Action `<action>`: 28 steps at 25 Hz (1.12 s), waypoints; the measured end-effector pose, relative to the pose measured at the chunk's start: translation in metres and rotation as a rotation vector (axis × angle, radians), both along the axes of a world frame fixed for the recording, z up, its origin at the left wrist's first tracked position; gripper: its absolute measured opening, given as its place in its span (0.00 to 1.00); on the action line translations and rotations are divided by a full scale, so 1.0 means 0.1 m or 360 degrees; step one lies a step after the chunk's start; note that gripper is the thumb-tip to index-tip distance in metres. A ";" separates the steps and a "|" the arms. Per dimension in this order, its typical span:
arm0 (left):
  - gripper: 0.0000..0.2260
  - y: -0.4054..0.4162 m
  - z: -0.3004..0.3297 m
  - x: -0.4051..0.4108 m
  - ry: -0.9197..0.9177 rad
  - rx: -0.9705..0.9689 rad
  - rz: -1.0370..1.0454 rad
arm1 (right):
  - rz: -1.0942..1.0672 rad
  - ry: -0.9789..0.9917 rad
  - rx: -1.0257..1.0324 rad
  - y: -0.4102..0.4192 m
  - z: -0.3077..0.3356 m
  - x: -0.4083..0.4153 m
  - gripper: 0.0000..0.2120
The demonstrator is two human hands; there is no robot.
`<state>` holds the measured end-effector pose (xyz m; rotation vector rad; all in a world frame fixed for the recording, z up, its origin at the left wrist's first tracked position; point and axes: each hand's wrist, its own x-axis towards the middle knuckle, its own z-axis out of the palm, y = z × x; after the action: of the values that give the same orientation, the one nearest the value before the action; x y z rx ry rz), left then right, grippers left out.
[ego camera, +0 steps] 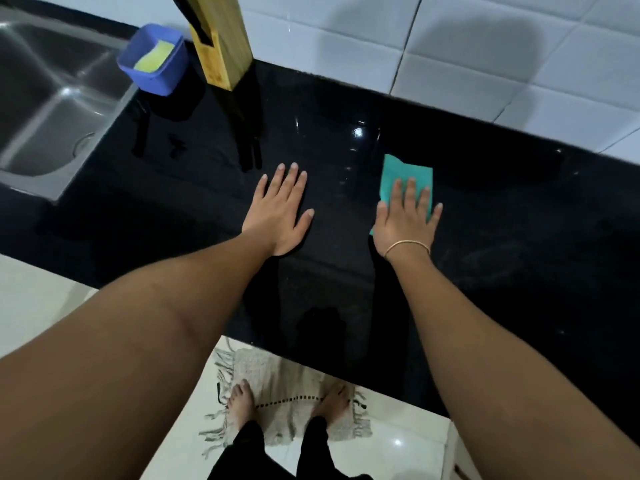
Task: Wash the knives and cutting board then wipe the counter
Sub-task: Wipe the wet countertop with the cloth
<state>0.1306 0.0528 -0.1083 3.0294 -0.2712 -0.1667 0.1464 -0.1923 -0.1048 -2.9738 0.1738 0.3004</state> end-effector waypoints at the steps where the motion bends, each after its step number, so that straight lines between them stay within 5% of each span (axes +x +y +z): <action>1: 0.32 0.01 -0.01 0.02 -0.0014 0.0001 0.0014 | -0.0048 0.0015 -0.0004 -0.06 0.00 0.12 0.29; 8: 0.32 0.05 -0.13 0.06 -0.0104 -0.0051 0.0024 | -0.0334 0.0079 -0.0014 0.36 -0.03 1.22 0.30; 12: 0.32 0.04 -0.13 0.08 -0.0105 -0.0043 0.0042 | -0.0013 0.0099 0.0044 1.00 0.00 1.68 0.30; 18: 0.32 0.04 -0.03 0.05 -0.0065 -0.0135 0.0066 | 0.0860 -0.0010 -0.0017 1.29 -0.07 1.26 0.28; 28: 0.37 0.09 0.06 0.05 0.0049 -0.0245 0.0010 | 0.0754 -0.0097 -0.0061 1.00 -0.15 0.45 0.28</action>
<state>0.1353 0.0619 -0.1021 2.8724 -0.2595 -0.1830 0.1914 -0.0927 -0.1195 -3.0200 -0.5435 0.2574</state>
